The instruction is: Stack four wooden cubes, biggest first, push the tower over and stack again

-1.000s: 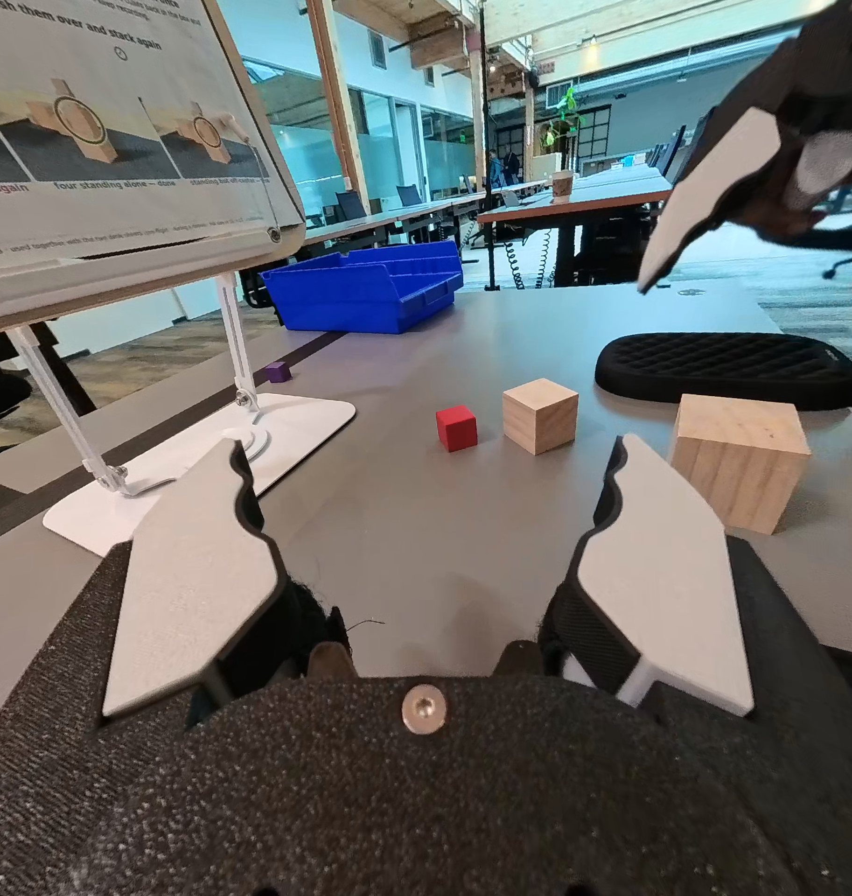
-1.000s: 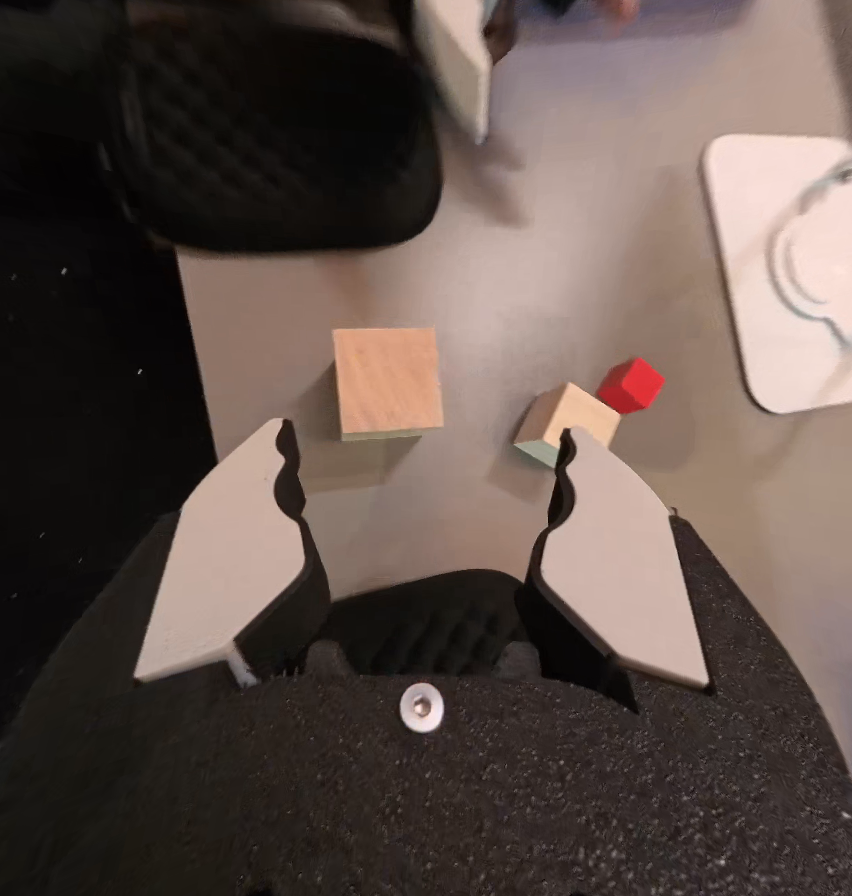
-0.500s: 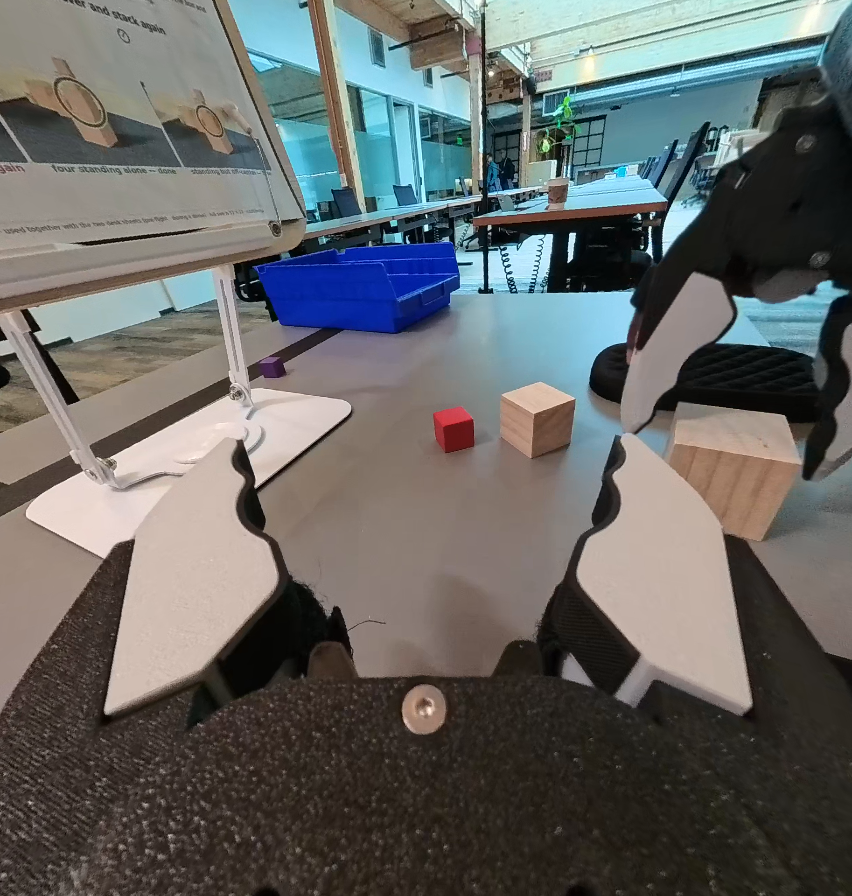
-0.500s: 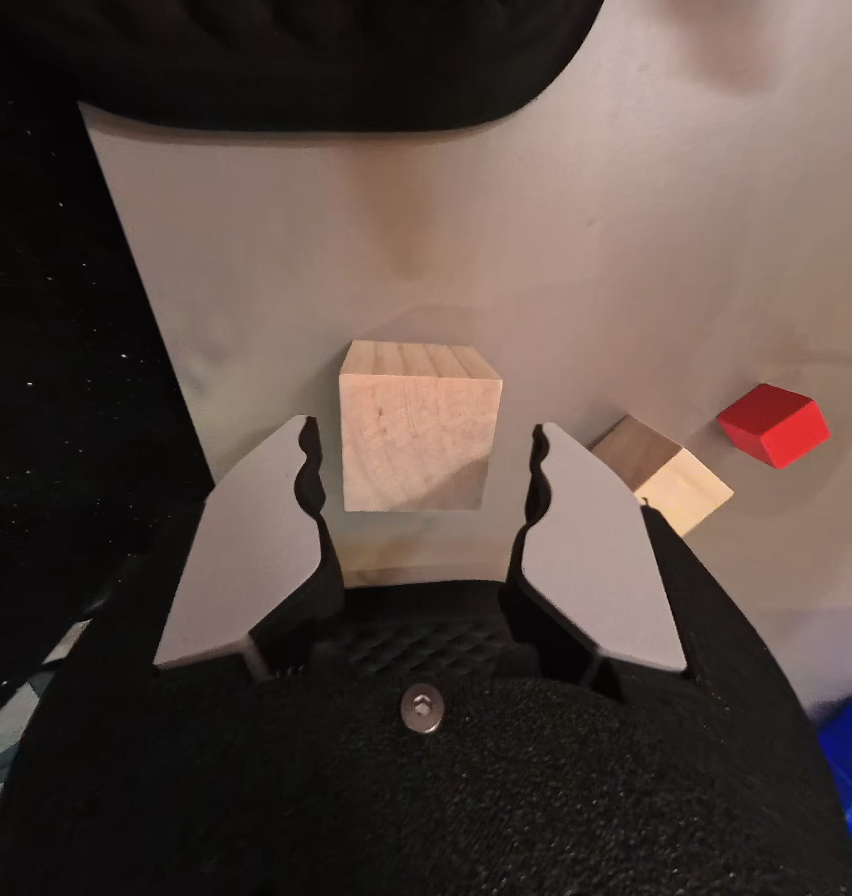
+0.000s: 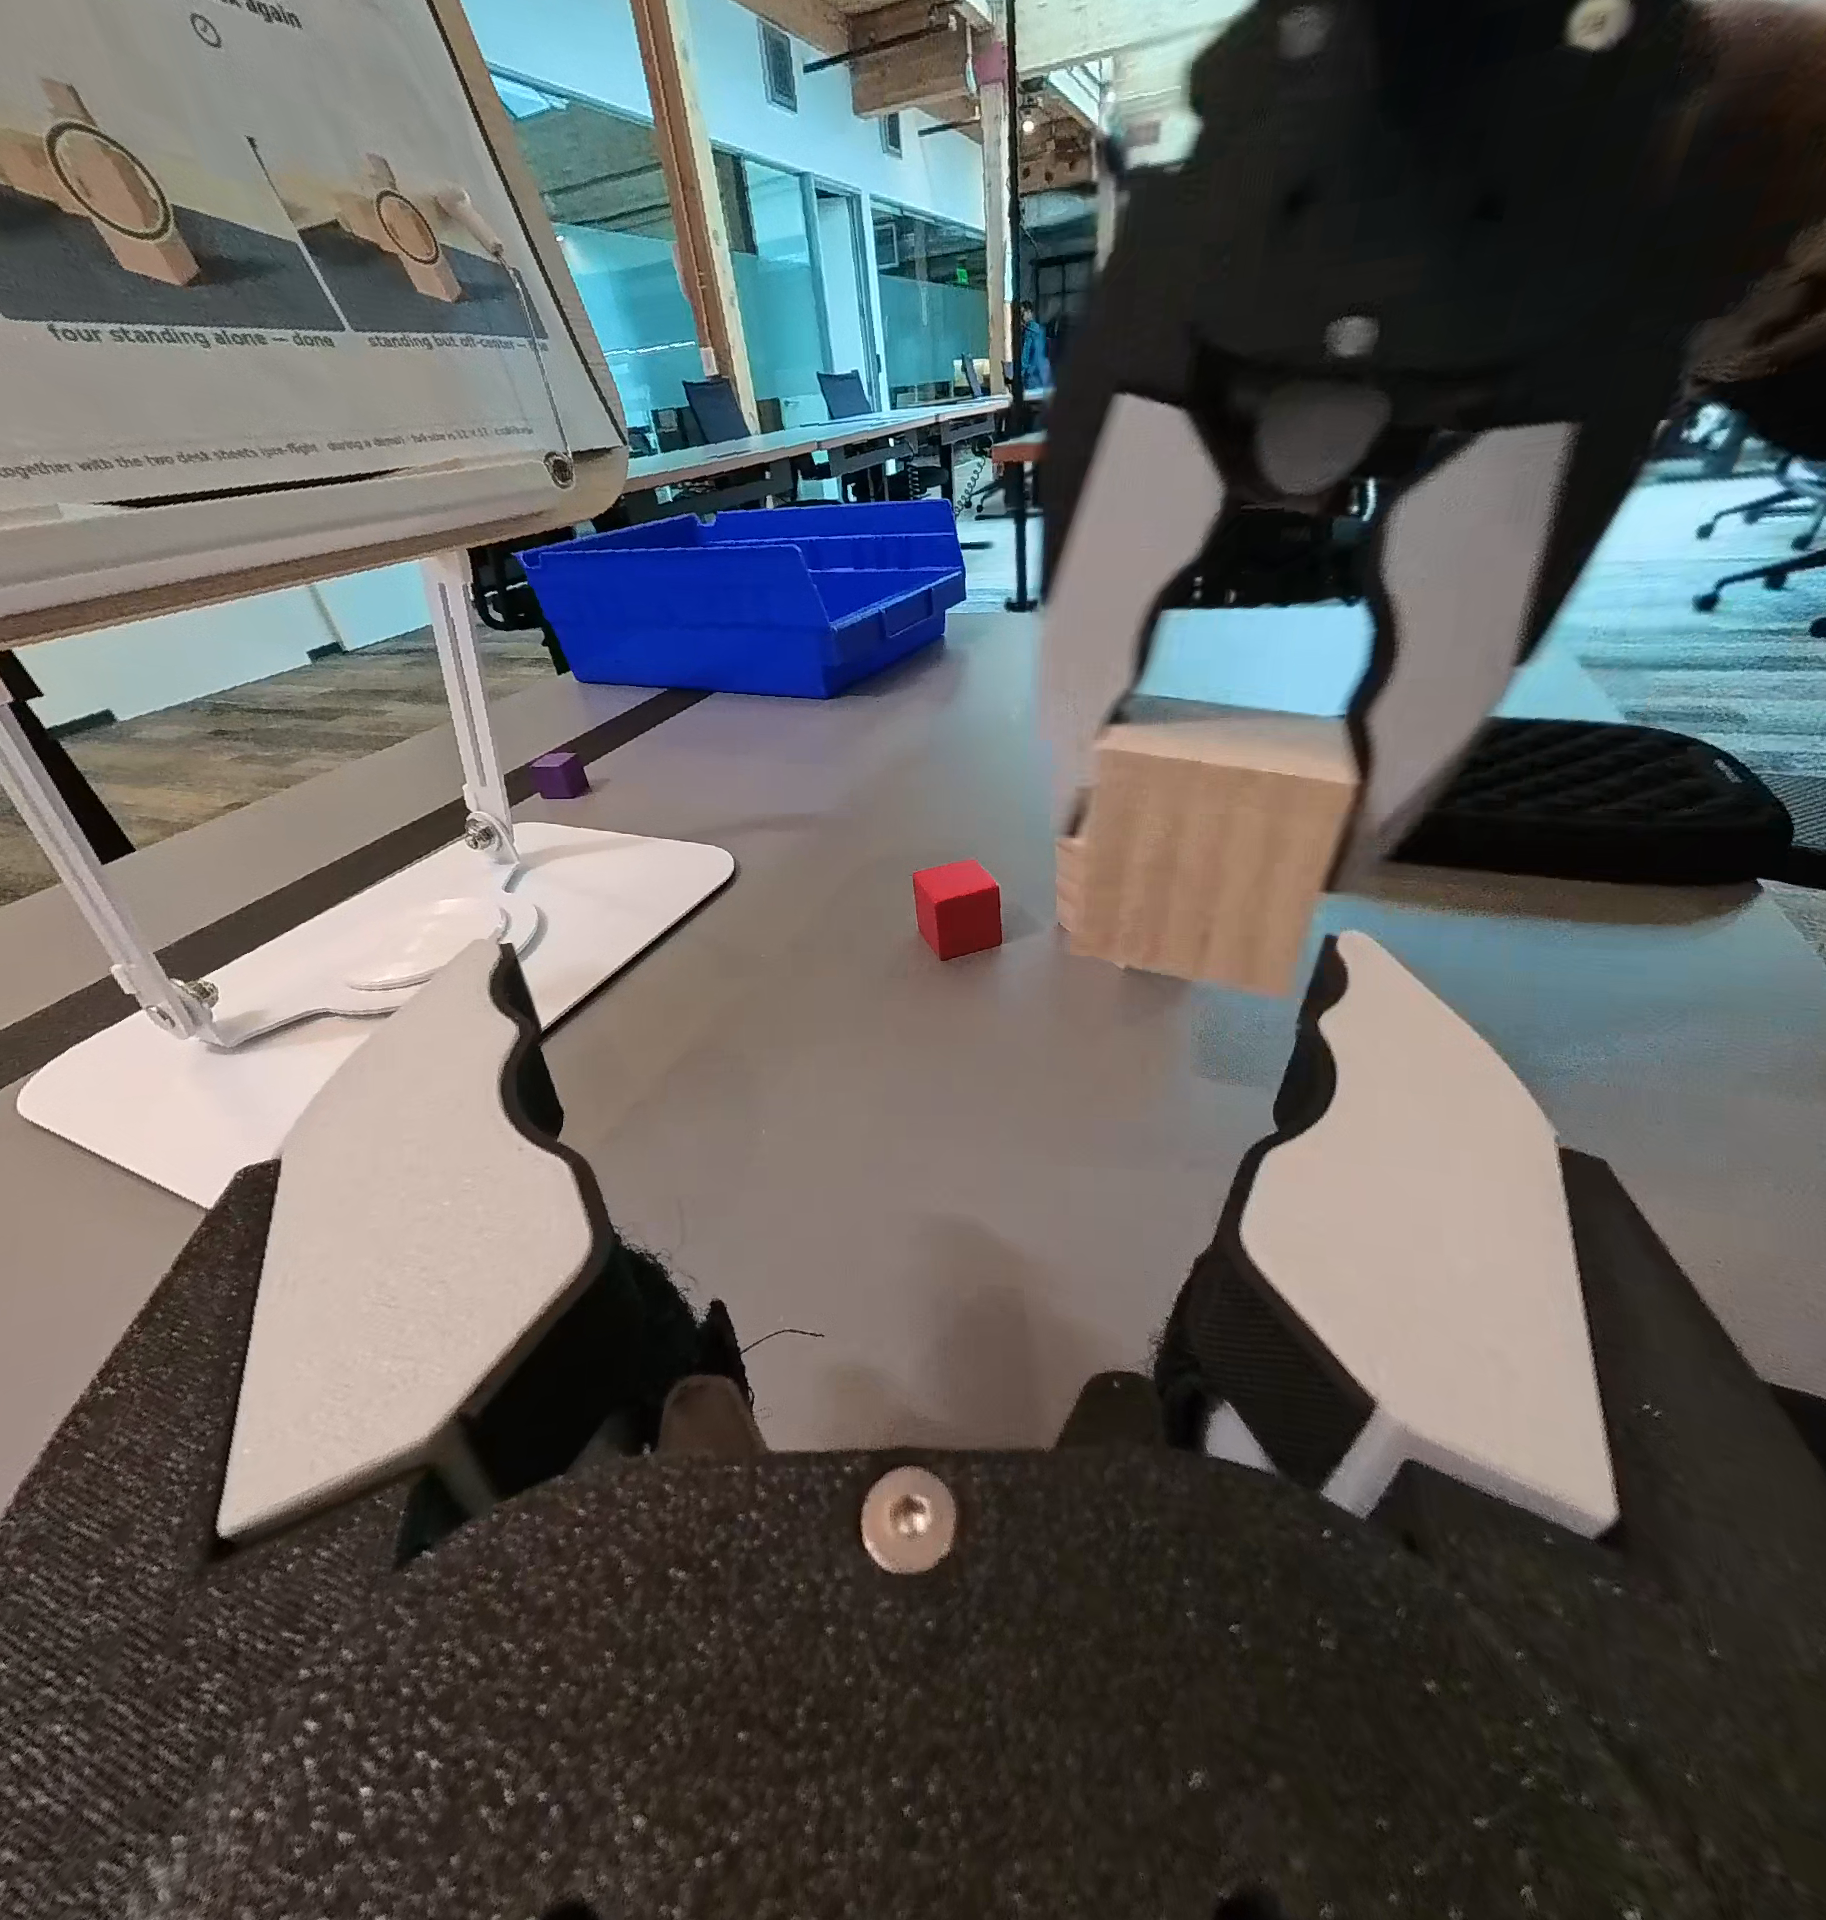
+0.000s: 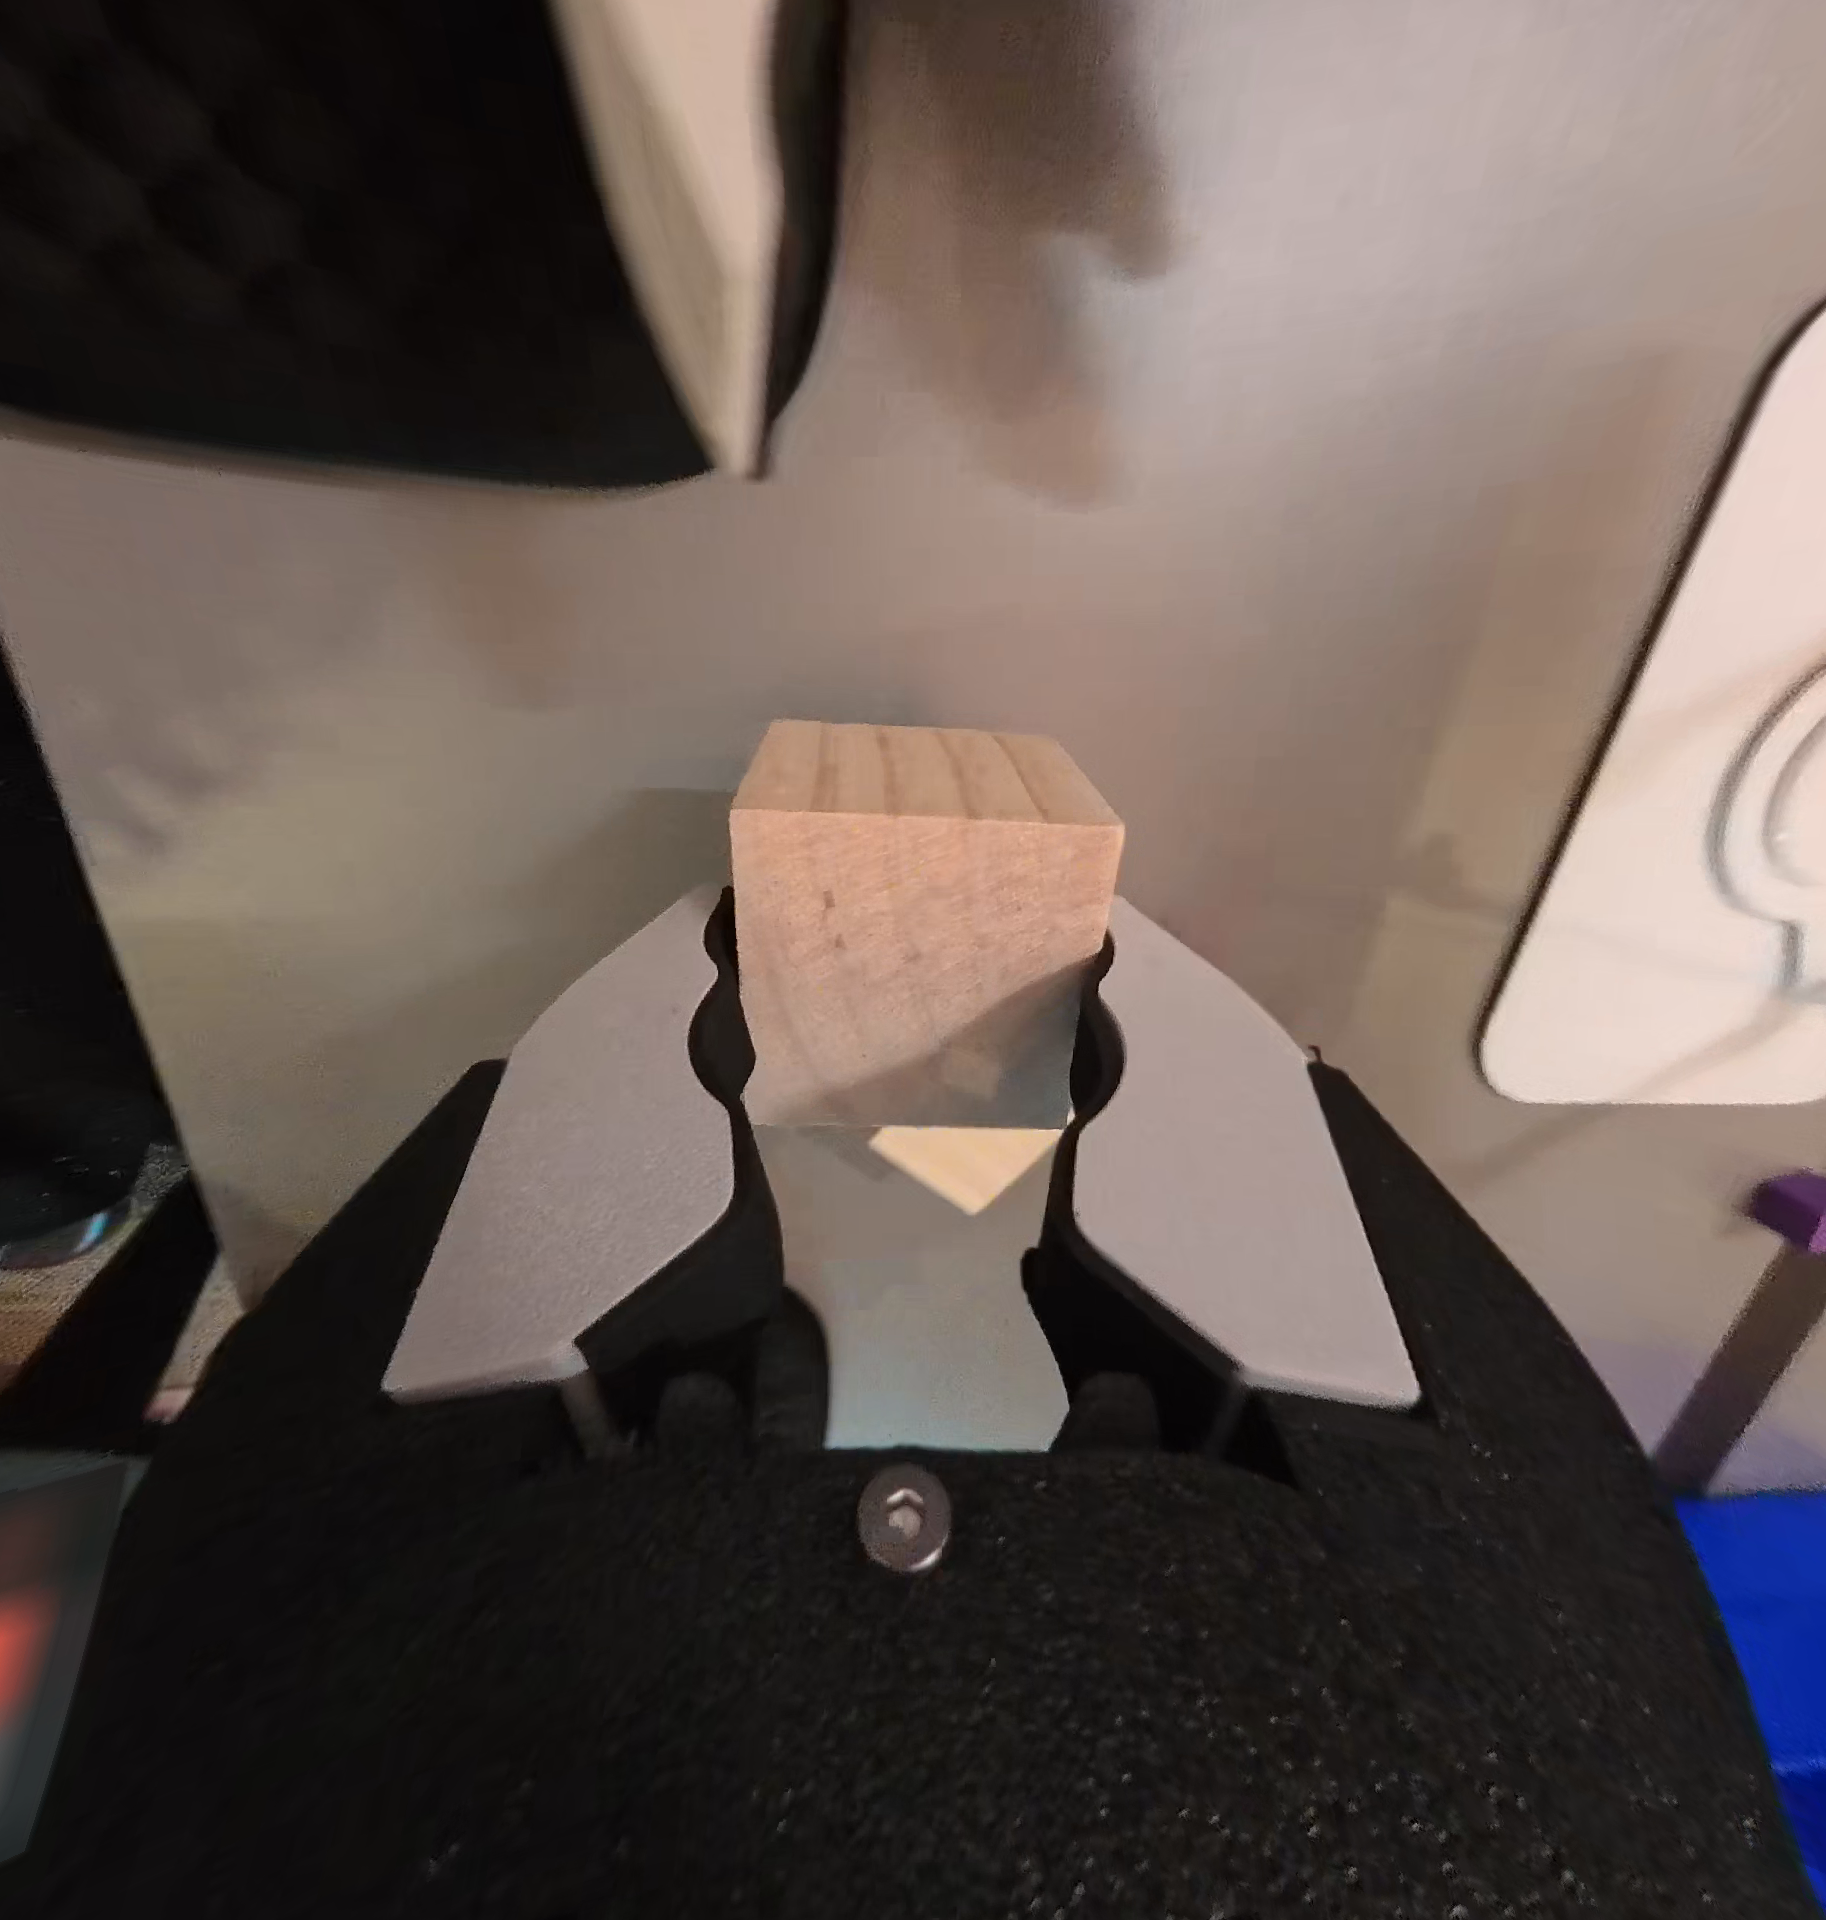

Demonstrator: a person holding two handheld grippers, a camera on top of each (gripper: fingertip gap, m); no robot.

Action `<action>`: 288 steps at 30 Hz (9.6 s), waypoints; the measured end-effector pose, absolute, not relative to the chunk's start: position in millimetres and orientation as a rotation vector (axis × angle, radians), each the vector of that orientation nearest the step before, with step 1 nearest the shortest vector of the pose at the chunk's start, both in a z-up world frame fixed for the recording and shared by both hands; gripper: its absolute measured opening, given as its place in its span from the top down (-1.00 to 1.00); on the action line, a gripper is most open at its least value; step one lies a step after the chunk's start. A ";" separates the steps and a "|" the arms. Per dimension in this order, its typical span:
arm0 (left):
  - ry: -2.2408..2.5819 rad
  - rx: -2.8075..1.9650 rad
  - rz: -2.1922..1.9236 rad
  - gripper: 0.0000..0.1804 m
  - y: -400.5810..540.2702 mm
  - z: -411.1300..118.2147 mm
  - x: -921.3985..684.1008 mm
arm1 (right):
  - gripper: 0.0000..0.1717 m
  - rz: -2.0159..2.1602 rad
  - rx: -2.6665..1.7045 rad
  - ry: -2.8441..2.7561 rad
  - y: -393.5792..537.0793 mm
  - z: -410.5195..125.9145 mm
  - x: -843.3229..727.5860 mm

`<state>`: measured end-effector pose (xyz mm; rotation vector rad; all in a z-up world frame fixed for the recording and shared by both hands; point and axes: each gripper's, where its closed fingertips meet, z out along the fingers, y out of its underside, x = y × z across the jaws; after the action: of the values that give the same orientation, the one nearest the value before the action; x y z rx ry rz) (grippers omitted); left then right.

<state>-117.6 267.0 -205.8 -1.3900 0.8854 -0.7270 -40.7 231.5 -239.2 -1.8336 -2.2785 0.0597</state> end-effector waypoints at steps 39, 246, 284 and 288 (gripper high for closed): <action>0.924 -1.403 -0.735 -0.49 264.8 -209.6 -113.9 | 0.13 0.190 -1.736 -2.366 262.2 -229.1 -12.5; 0.943 -1.408 -0.710 -0.36 264.1 -211.9 -111.8 | 0.31 0.173 -2.213 -1.363 421.2 -224.6 58.2; 0.927 -1.412 -0.742 -0.33 265.2 -210.4 -113.5 | 0.75 0.270 -2.228 -0.695 621.1 -293.0 47.8; 0.930 -1.412 -0.739 -0.33 265.2 -210.8 -113.2 | 0.75 0.258 -2.221 -0.737 614.2 -290.1 52.6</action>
<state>-113.2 265.2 -210.8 -1.4124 0.9301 -0.7389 52.6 614.2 -290.1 -2.2214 -0.7366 0.2576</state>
